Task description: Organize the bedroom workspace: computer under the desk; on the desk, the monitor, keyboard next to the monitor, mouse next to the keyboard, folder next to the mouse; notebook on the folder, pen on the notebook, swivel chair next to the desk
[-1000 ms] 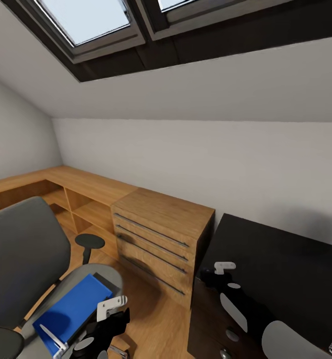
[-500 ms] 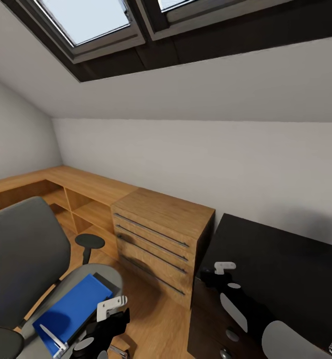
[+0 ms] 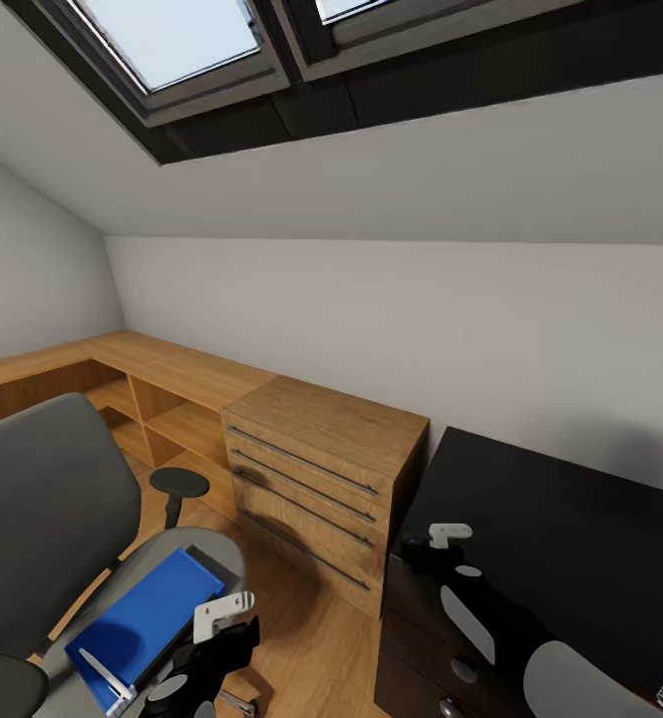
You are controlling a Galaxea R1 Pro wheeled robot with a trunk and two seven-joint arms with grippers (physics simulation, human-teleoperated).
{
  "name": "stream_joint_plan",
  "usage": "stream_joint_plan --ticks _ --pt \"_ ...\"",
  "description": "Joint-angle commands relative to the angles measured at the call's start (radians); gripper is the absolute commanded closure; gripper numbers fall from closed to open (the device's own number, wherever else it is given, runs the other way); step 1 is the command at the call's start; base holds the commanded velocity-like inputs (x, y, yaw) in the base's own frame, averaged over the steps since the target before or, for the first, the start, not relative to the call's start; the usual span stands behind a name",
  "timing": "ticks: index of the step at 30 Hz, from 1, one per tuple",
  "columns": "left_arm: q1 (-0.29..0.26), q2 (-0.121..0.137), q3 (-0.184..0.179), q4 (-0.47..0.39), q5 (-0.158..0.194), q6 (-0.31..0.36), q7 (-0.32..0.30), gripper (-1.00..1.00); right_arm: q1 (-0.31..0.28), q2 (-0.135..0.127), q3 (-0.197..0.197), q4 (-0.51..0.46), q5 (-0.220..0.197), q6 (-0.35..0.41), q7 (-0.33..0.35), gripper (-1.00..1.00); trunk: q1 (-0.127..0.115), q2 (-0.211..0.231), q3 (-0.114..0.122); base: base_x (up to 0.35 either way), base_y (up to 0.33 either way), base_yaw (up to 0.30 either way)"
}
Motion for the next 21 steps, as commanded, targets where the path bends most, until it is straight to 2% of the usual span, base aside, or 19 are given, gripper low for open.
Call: stream_joint_plan --ticks 1,7,12,21 --pt "0.0 0.0 -0.001 -0.002 0.011 0.002 0.009 -1.0 -0.001 -0.002 0.008 -0.003 -0.008 0.004 -0.01 1.0 0.0 -0.001 -0.001 0.0 0.0 0.0" --pt "0.0 0.0 -0.001 -0.002 0.011 0.001 0.008 -1.0 -0.001 -0.003 0.006 -0.009 -0.008 0.004 -0.011 1.0 0.0 -0.001 -0.001 0.0 0.0 0.0" --pt "0.0 0.0 -0.001 -0.001 0.011 0.001 0.008 -1.0 -0.001 -0.01 0.005 -0.068 -0.009 0.007 -0.012 1.0 0.0 -0.001 -0.001 0.0 0.0 0.0" --pt "-0.001 0.0 -0.001 0.006 0.009 0.001 0.008 -1.0 -0.001 -0.016 0.005 -0.096 -0.011 0.026 -0.013 1.0 0.0 -0.001 -0.001 0.0 0.0 0.0"
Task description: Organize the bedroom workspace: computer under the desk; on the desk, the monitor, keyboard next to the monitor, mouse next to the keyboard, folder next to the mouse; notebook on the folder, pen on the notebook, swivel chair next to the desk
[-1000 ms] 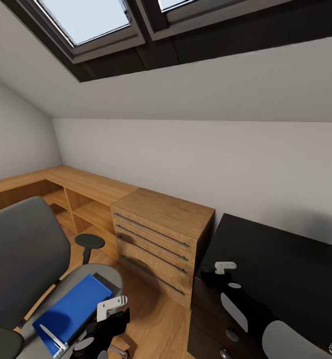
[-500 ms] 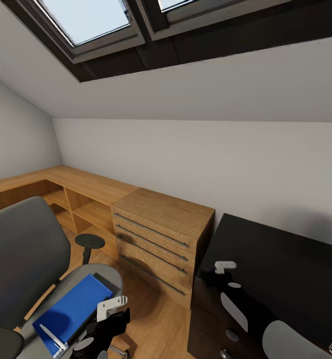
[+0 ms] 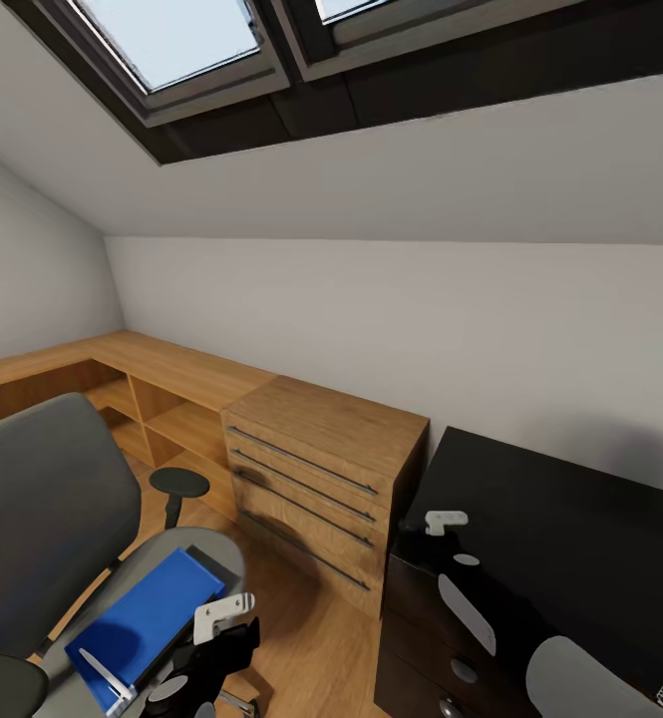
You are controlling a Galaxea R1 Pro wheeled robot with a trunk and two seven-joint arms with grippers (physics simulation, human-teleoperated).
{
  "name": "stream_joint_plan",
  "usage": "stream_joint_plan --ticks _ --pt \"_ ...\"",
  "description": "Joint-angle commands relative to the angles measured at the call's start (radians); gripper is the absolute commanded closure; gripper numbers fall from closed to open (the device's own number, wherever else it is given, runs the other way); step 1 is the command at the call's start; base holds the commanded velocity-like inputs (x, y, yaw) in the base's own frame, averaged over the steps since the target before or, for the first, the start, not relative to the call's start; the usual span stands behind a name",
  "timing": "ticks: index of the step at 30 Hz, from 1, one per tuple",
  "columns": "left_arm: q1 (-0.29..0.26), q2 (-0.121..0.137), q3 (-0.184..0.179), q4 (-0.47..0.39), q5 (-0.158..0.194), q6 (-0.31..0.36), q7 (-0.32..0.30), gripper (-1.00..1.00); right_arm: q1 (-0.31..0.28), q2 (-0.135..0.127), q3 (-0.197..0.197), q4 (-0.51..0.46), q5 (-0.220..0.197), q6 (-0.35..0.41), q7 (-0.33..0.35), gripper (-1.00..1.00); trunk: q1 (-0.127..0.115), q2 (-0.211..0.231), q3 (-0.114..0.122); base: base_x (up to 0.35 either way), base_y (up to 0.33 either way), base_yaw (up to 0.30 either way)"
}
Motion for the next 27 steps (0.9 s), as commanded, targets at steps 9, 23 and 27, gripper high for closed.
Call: stream_joint_plan --ticks 9,23,27 --pt "0.0 0.001 -0.001 -0.001 0.01 0.002 0.009 -1.0 0.196 -0.137 0.007 -0.598 -0.086 0.139 -0.371 1.0 0.0 -0.001 -0.001 0.0 0.0 0.0" --pt "0.0 0.004 0.0 -0.001 0.01 0.001 0.008 -1.0 0.246 -0.149 0.005 -0.732 -0.174 0.157 -0.523 1.0 0.0 -0.001 -0.001 -0.017 0.0 0.0" --pt "0.0 0.004 -0.001 -0.002 0.01 0.0 0.008 -1.0 0.246 -0.146 0.001 -0.738 -0.174 0.156 -0.525 1.0 0.0 -0.001 -0.001 -0.303 0.0 -0.02"
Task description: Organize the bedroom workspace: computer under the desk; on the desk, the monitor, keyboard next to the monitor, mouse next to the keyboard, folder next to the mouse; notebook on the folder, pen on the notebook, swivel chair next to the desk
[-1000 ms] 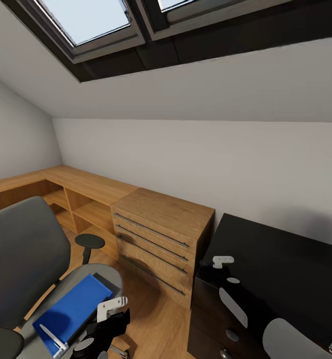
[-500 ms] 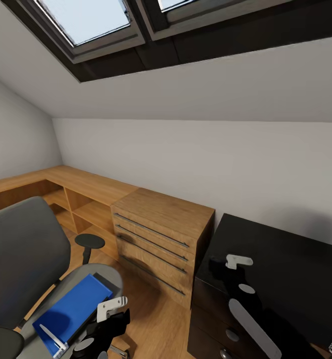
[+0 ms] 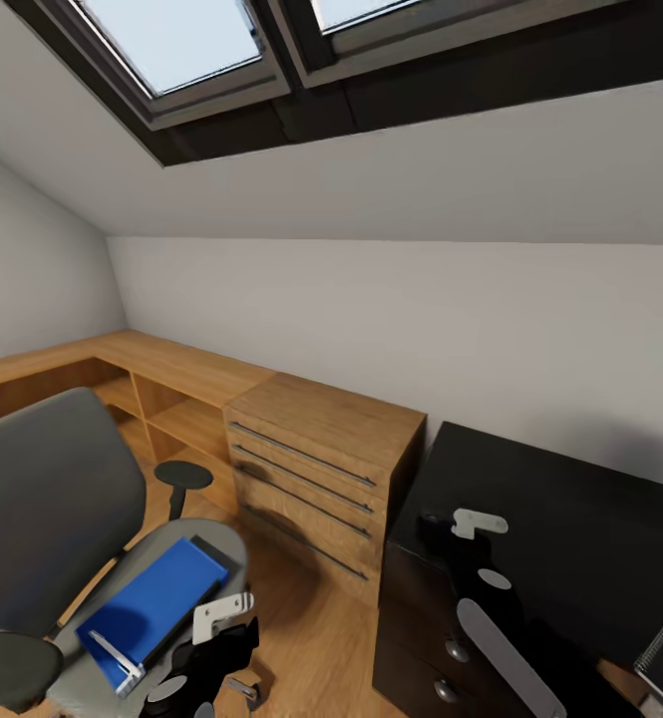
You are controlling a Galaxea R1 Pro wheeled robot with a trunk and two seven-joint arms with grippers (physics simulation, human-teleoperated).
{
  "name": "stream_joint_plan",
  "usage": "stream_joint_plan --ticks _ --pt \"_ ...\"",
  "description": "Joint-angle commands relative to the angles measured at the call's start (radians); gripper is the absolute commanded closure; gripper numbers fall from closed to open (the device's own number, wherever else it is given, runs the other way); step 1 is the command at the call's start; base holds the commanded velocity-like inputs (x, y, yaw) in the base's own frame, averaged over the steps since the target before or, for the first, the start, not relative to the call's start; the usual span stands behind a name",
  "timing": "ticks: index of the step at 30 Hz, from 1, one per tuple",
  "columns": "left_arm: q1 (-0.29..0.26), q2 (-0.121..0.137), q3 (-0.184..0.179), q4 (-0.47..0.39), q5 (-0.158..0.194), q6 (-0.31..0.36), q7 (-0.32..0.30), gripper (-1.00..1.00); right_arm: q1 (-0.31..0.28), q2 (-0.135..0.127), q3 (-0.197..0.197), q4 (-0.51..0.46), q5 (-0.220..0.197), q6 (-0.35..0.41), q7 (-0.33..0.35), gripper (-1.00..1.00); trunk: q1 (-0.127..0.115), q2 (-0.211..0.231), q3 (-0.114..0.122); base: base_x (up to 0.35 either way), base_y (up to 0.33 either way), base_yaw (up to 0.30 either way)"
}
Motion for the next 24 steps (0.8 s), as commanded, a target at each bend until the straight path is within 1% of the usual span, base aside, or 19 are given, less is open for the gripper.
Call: stream_joint_plan --ticks 1,5,8,11,15,22,24 --pt "0.0 0.0 -0.001 -0.002 0.011 0.002 0.009 -1.0 -0.001 -0.002 0.002 -0.001 -0.004 0.004 -0.008 1.0 -0.001 -0.001 -0.001 -0.335 0.0 -0.044" --pt "0.0 0.0 -0.002 -0.006 0.011 -0.012 0.008 -1.0 -0.001 -0.004 -0.001 0.003 -0.004 0.004 -0.009 1.0 -0.001 -0.001 0.0 -0.336 0.0 -0.025" --pt "0.0 0.0 -0.002 -0.007 0.011 -0.014 0.007 -1.0 -0.001 -0.005 -0.001 0.003 -0.004 0.004 -0.009 1.0 -0.001 -0.001 0.002 -0.334 0.009 -0.133" --pt "0.0 0.0 -0.002 -0.007 0.011 -0.015 0.005 -1.0 -0.001 -0.005 -0.001 0.004 -0.004 0.004 -0.009 1.0 -0.001 -0.001 0.005 -0.236 0.123 -0.195" --pt "0.0 0.0 -0.002 -0.006 0.011 -0.015 0.004 -1.0 -0.001 -0.006 -0.001 0.004 -0.004 0.004 -0.009 1.0 -0.001 -0.001 0.009 -0.064 0.082 -0.239" --pt "0.0 0.0 -0.003 -0.006 0.011 -0.015 0.001 -1.0 -0.001 -0.006 -0.002 0.005 -0.004 0.004 -0.009 1.0 -0.001 -0.001 0.01 -0.008 0.01 -0.282" --pt "0.0 0.0 -0.003 -0.006 0.011 -0.015 0.0 -1.0 -0.001 -0.006 -0.006 0.005 -0.004 0.004 -0.009 1.0 -0.008 0.013 0.016 -0.001 0.001 -0.124"
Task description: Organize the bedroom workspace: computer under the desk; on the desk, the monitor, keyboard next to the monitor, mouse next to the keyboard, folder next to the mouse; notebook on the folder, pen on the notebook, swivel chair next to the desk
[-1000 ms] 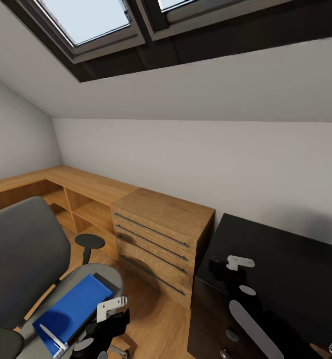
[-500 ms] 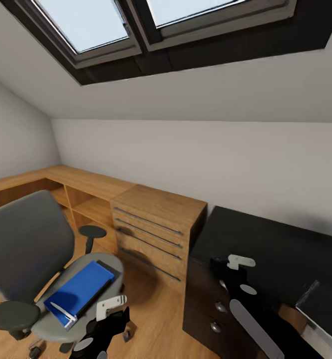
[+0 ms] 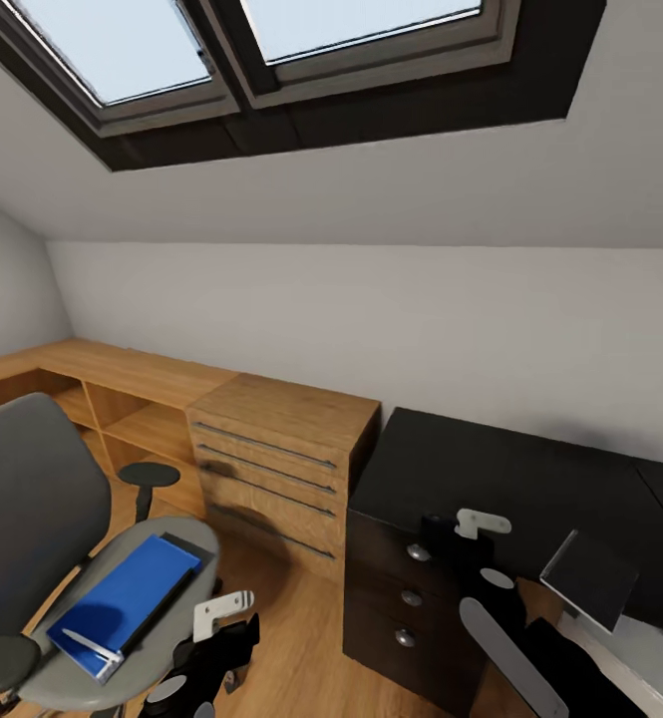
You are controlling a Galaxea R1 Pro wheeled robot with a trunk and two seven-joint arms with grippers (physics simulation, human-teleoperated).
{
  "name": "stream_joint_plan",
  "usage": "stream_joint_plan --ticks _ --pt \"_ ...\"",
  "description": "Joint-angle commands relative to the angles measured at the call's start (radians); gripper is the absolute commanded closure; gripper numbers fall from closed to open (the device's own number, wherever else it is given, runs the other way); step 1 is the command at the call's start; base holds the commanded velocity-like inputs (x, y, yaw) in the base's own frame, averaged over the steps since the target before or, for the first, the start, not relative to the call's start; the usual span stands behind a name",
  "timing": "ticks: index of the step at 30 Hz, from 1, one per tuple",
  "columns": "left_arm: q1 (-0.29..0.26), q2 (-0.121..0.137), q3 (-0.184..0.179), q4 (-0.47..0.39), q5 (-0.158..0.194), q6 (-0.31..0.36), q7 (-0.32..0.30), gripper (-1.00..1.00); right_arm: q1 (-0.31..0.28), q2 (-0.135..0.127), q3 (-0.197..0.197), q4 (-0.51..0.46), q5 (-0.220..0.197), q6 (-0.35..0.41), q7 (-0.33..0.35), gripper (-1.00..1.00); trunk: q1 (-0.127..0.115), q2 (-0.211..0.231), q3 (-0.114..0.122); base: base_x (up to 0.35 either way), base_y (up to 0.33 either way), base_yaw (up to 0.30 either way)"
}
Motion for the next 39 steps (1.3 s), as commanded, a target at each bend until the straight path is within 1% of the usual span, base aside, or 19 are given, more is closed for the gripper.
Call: stream_joint_plan --ticks 1,4,24,26,27,28,29,30,31,33,34,35,37,38,39 --pt "0.0 -0.001 -0.001 -0.001 0.011 0.002 0.01 -1.0 -0.001 0.0 -0.004 -0.002 -0.004 0.004 -0.008 1.0 -0.004 0.007 0.002 0.0 0.0 -0.008" --pt "0.0 -0.001 -0.001 -0.001 0.01 0.002 0.012 -1.0 -0.001 -0.001 -0.01 -0.003 -0.004 0.004 -0.01 1.0 -0.015 0.028 0.012 0.0 0.0 -0.003" --pt "0.0 -0.002 -0.001 0.0 0.009 0.003 0.019 -1.0 -0.001 -0.001 -0.013 -0.001 -0.002 0.004 -0.01 1.0 -0.092 0.168 0.074 0.0 0.0 0.0" --pt "0.0 -0.003 -0.007 0.007 0.009 0.004 0.019 -1.0 -0.001 -0.002 -0.015 0.001 -0.002 0.004 -0.009 1.0 -0.1 0.182 0.081 0.0 0.0 -0.015" --pt "0.0 -0.002 -0.021 0.026 0.009 0.005 0.02 -1.0 -0.001 -0.002 -0.022 0.006 -0.002 0.004 -0.009 1.0 -0.104 0.189 0.084 0.0 0.0 -0.111" --pt "0.0 -0.001 -0.034 0.063 0.009 0.008 0.021 -1.0 -0.001 -0.002 -0.036 0.015 -0.002 0.004 -0.008 1.0 -0.107 0.196 0.087 0.0 0.0 -0.185" --pt "0.0 -0.001 -0.039 0.094 0.009 0.01 0.02 -1.0 -0.001 -0.002 -0.049 0.021 -0.002 0.004 -0.007 1.0 -0.111 0.203 0.09 0.0 0.0 -0.216" --pt "-0.001 -0.005 -0.044 0.135 0.008 0.011 0.019 -1.0 -0.001 -0.002 -0.073 0.029 -0.002 0.004 -0.006 1.0 -0.115 0.21 0.093 0.0 0.0 -0.249" --pt "-0.001 -0.009 -0.047 0.187 0.008 0.013 0.018 -1.0 -0.001 -0.002 -0.104 0.043 -0.002 0.004 -0.003 1.0 -0.119 0.217 0.096 0.0 0.0 -0.279" --pt "-0.004 -0.009 -0.048 0.224 0.008 0.013 0.017 -1.0 -0.001 -0.001 -0.142 0.073 -0.002 0.004 -0.001 1.0 -0.127 0.231 0.103 0.0 0.0 -0.286" --pt "-0.009 -0.01 -0.048 0.243 0.008 0.013 0.017 -1.0 -0.001 -0.001 -0.168 0.086 -0.002 0.004 -0.001 1.0 -0.13 0.238 0.106 0.0 0.0 -0.29" --pt "-0.026 -0.01 -0.049 0.282 0.009 0.013 0.017 -1.0 -0.001 -0.001 -0.214 0.101 0.0 0.004 0.002 1.0 -0.134 0.245 0.109 0.0 0.0 -0.293" --pt "-0.038 -0.011 -0.049 0.344 0.009 0.014 0.015 -1.0 -0.001 -0.002 -0.262 0.122 0.0 0.004 0.003 1.0 -0.142 0.259 0.115 0.0 0.0 -0.294" --pt "-0.041 -0.004 -0.048 0.501 0.007 0.004 0.014 -1.0 -0.002 -0.001 -0.312 0.158 0.001 0.004 0.004 1.0 -0.146 0.266 0.118 0.0 0.0 -0.296" --pt "-0.041 0.005 -0.047 0.556 0.007 -0.015 0.013 -1.0 -0.001 -0.001 -0.348 0.176 0.001 0.004 0.005 1.0 -0.15 0.273 0.121 0.0 0.0 -0.297"
